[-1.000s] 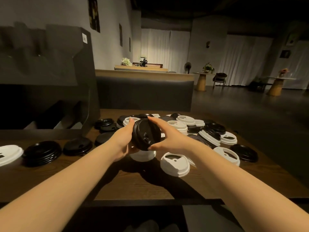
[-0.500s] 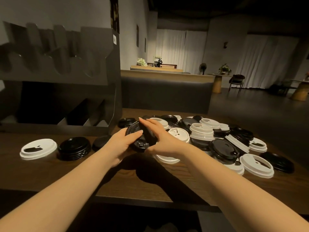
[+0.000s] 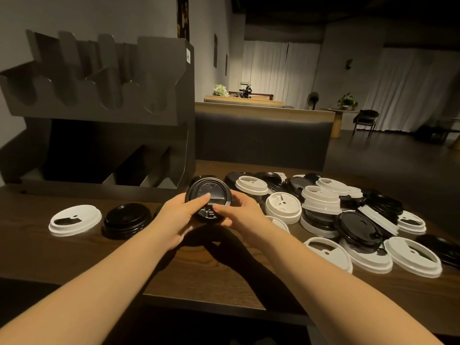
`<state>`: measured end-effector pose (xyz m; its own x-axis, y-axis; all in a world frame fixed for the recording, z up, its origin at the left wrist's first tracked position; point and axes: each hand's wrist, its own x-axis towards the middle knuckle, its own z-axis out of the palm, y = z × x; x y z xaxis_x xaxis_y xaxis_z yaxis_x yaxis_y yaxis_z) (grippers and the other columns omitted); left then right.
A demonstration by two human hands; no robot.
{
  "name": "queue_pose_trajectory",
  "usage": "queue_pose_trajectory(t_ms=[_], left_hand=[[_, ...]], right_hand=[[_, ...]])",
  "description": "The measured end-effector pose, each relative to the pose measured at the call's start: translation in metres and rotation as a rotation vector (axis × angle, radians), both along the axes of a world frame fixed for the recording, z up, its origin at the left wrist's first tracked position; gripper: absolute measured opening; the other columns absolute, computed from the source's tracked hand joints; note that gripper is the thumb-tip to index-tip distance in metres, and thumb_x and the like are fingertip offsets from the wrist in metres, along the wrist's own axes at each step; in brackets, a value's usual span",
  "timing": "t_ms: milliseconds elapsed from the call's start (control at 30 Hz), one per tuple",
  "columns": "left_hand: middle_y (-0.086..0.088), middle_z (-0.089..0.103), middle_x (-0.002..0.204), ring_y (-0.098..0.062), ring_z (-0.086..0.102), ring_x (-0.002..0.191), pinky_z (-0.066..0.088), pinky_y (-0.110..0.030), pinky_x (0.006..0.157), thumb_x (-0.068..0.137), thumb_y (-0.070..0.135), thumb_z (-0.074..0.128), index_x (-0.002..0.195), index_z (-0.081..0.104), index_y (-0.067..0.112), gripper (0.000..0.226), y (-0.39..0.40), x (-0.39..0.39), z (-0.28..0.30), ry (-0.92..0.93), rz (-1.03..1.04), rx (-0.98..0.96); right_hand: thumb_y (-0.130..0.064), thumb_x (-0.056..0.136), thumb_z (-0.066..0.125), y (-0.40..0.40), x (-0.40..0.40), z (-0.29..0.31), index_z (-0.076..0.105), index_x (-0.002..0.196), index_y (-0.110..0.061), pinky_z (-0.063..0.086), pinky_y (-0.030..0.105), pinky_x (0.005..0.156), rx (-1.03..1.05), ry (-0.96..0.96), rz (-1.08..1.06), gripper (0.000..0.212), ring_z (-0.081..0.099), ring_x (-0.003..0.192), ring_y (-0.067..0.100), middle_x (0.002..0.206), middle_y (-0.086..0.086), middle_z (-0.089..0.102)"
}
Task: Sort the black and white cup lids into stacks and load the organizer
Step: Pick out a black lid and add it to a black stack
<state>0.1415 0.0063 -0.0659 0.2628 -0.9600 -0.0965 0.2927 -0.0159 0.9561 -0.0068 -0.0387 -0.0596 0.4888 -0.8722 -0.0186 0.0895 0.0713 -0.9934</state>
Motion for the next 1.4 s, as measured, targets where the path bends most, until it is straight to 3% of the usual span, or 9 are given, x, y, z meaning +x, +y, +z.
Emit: queue_pose_trajectory(t_ms=[233, 400, 533, 667, 800, 933, 1167, 1333, 1400], left_hand=[[-0.011, 0.067, 0.111, -0.028, 0.065, 0.103, 0.054, -0.042, 0.09, 0.087, 0.018, 0.066, 0.116, 0.06, 0.012, 0.03, 0.011, 0.022, 0.004, -0.147, -0.017, 0.012], [-0.01, 0.073, 0.105, -0.026, 0.068, 0.102, 0.053, -0.041, 0.093, 0.083, 0.019, 0.069, 0.114, 0.065, 0.009, 0.033, 0.017, 0.04, 0.01, -0.202, -0.032, 0.019], [-0.012, 0.071, 0.11, -0.026, 0.067, 0.104, 0.054, -0.039, 0.09, 0.089, 0.014, 0.063, 0.117, 0.065, 0.008, 0.029, 0.021, 0.066, 0.017, -0.23, 0.059, -0.024], [-0.011, 0.07, 0.11, -0.023, 0.067, 0.102, 0.054, -0.038, 0.091, 0.091, 0.013, 0.06, 0.109, 0.068, 0.013, 0.019, 0.028, 0.089, 0.034, -0.254, 0.162, -0.07], [-0.007, 0.071, 0.104, -0.02, 0.068, 0.097, 0.056, -0.028, 0.074, 0.092, 0.012, 0.059, 0.105, 0.068, 0.014, 0.016, 0.034, 0.102, 0.048, -0.333, 0.174, -0.098], [-0.005, 0.07, 0.102, -0.017, 0.066, 0.097, 0.051, -0.022, 0.067, 0.093, 0.015, 0.058, 0.108, 0.067, 0.015, 0.017, 0.037, 0.116, 0.054, -0.361, 0.189, -0.071], [-0.007, 0.065, 0.1, -0.012, 0.063, 0.085, 0.051, -0.015, 0.054, 0.098, 0.009, 0.049, 0.099, 0.063, 0.015, 0.015, 0.035, 0.129, 0.058, -0.319, 0.21, -0.018], [-0.009, 0.053, 0.135, -0.024, 0.054, 0.117, 0.045, -0.04, 0.102, 0.096, 0.005, 0.051, 0.137, 0.052, 0.022, 0.045, 0.027, 0.14, 0.07, -0.533, 0.221, 0.021], [-0.009, 0.051, 0.138, -0.025, 0.052, 0.121, 0.041, -0.043, 0.106, 0.094, 0.005, 0.054, 0.139, 0.049, 0.022, 0.048, 0.027, 0.141, 0.074, -0.631, 0.186, 0.021]], right_hand=[[-0.021, 0.094, 0.057, 0.0, 0.016, 0.001, 0.065, 0.096, -0.017, 0.054, 0.024, 0.063, 0.011, 0.005, -0.011, 0.009, 0.068, 0.084, 0.014, 0.091, 0.003, 0.069], [-0.021, 0.095, 0.054, 0.002, 0.045, 0.005, 0.067, 0.082, -0.011, 0.054, 0.044, 0.087, -0.134, 0.116, -0.17, 0.021, 0.063, 0.085, 0.02, 0.077, 0.004, 0.065], [-0.024, 0.094, 0.056, 0.002, 0.064, 0.013, 0.067, 0.096, -0.014, 0.054, 0.037, 0.089, 0.004, -0.001, -0.065, 0.014, 0.065, 0.099, 0.02, 0.101, 0.007, 0.068], [-0.012, 0.091, 0.062, 0.002, 0.087, 0.024, 0.039, 0.141, -0.013, 0.052, 0.035, 0.092, 0.08, -0.137, 0.034, 0.056, 0.059, 0.114, 0.026, 0.137, 0.016, 0.049], [-0.004, 0.091, 0.058, 0.007, 0.107, 0.032, 0.046, 0.135, -0.007, 0.053, 0.036, 0.091, -0.046, -0.064, -0.003, 0.046, 0.062, 0.107, 0.025, 0.107, 0.003, 0.061], [-0.003, 0.09, 0.06, 0.001, 0.122, 0.039, 0.04, 0.142, -0.012, 0.052, 0.035, 0.092, -0.056, -0.01, 0.028, 0.056, 0.054, 0.121, 0.026, 0.135, 0.011, 0.05], [-0.023, 0.092, 0.06, -0.014, 0.133, 0.04, 0.037, 0.143, -0.015, 0.048, 0.04, 0.099, 0.015, 0.013, 0.13, 0.057, 0.058, 0.116, 0.029, 0.135, 0.015, 0.053], [-0.023, 0.09, 0.064, -0.018, 0.14, 0.044, 0.033, 0.146, -0.022, 0.043, 0.04, 0.104, -0.107, -0.001, 0.166, 0.064, 0.05, 0.125, 0.025, 0.143, 0.008, 0.044], [-0.016, 0.089, 0.064, -0.017, 0.143, 0.049, 0.044, 0.14, -0.016, 0.045, 0.037, 0.102, -0.178, 0.059, 0.125, 0.055, 0.052, 0.122, 0.023, 0.136, 0.009, 0.051]])
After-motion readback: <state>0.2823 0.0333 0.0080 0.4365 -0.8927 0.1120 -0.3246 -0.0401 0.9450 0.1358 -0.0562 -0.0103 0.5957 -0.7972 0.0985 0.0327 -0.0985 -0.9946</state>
